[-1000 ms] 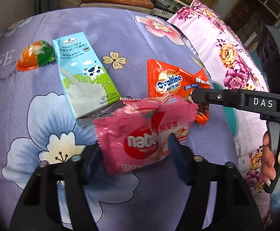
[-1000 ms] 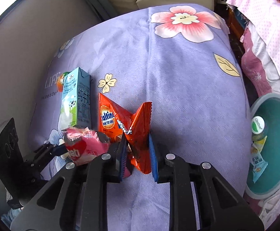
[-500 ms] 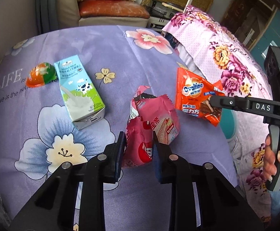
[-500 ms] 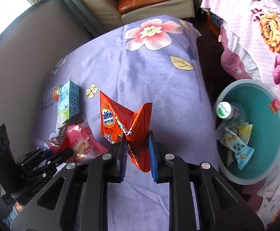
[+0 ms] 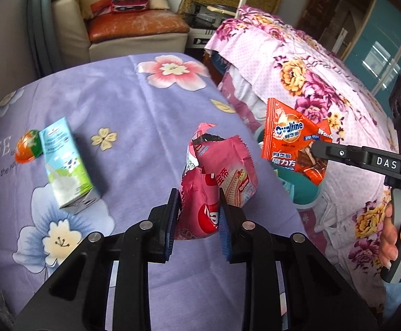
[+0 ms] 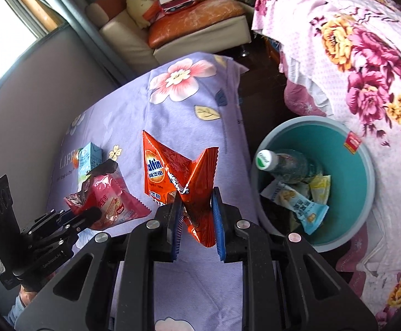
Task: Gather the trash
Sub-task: 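Carry both packs over the wastebasket, then open the left gripper to drop the wafer pack while the right drops the Ovaltine pack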
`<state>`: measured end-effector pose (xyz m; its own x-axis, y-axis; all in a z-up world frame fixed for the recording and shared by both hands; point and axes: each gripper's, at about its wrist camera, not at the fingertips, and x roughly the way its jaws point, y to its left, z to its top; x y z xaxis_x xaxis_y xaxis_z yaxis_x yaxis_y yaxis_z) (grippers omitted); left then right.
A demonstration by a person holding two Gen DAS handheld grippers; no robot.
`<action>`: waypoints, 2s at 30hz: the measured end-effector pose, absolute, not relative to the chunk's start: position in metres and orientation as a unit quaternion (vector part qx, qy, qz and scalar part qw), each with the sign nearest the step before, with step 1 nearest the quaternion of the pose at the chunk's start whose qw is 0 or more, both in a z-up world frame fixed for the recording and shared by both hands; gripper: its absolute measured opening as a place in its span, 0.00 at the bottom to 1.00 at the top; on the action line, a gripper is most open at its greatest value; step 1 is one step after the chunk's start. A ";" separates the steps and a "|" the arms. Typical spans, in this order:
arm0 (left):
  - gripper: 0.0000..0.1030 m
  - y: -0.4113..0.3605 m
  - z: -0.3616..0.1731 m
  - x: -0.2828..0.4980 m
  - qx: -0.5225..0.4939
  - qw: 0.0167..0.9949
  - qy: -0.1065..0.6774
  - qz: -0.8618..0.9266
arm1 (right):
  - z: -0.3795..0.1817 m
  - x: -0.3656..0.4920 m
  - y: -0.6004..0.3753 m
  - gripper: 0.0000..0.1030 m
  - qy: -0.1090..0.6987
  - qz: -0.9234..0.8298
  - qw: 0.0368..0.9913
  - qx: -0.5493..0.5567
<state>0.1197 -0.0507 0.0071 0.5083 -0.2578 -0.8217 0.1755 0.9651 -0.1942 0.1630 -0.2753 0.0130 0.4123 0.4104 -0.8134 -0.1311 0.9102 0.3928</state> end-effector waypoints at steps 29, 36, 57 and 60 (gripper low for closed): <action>0.26 -0.233 -0.022 0.167 0.044 0.831 0.512 -0.212 | 0.014 0.149 -0.422 0.18 0.477 0.063 0.857 0.183; 0.27 -0.254 -0.035 0.180 0.057 0.821 0.524 -0.219 | -0.001 0.156 -0.438 0.18 0.488 0.053 0.850 0.192; 0.60 -0.294 -0.050 0.205 0.061 0.808 0.536 -0.237 | -0.011 0.173 -0.464 0.18 0.495 0.023 0.846 0.198; 0.80 -0.292 -0.050 0.205 0.065 0.814 0.530 -0.228 | -0.013 0.174 -0.465 0.18 0.497 0.022 0.844 0.198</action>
